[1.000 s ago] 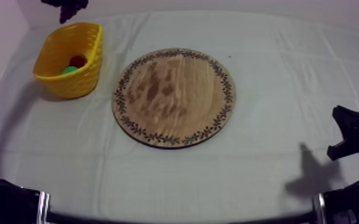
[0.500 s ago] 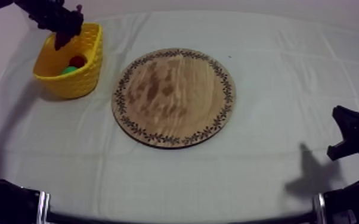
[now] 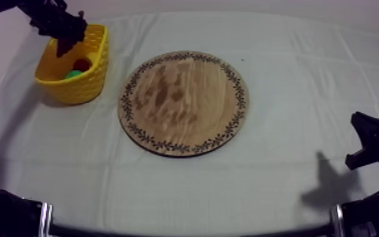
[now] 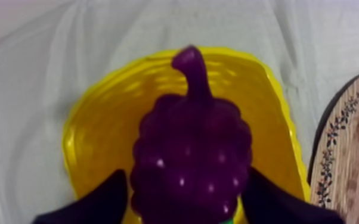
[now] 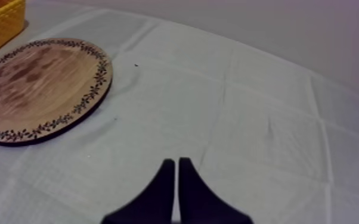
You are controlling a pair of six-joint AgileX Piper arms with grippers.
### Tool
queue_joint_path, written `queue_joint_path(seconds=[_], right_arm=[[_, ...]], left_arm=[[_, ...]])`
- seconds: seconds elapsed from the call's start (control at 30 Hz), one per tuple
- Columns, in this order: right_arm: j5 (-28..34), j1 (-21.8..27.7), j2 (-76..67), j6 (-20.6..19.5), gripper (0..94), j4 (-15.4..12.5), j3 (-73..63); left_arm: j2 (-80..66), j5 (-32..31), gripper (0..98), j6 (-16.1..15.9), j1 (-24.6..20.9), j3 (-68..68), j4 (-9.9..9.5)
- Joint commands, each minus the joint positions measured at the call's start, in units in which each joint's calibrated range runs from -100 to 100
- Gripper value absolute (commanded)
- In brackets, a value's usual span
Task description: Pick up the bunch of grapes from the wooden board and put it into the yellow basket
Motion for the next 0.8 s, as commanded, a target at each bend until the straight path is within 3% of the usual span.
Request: queue_joint_path(seconds=[0.0, 0.13, 0.23, 0.53, 0.77], right_arm=[[0.00, 0.02, -0.01, 0.00, 0.4, 0.01, -0.03], [0.00, 0.02, -0.01, 0.00, 0.4, 0.01, -0.03], [0.00, 0.02, -0.01, 0.00, 0.4, 0.01, -0.03], [0.00, 0.02, -0.01, 0.00, 0.4, 0.01, -0.03], [0.00, 0.02, -0.01, 0.00, 0.4, 0.01, -0.03]], left_arm=[[0.00, -0.02, 88.4, -0.03, -0.03, -0.20, -0.01], [-0.34, -0.81, 93.7, 0.65, -0.06, -0.44, -0.18], [-1.11, -1.73, 88.9, 1.59, -0.12, -0.55, -0.23], [-9.07, -6.90, 28.3, 3.93, -0.34, 2.43, -0.46], [-22.68, -14.18, 8.2, 3.39, -1.09, 13.93, -0.98]])
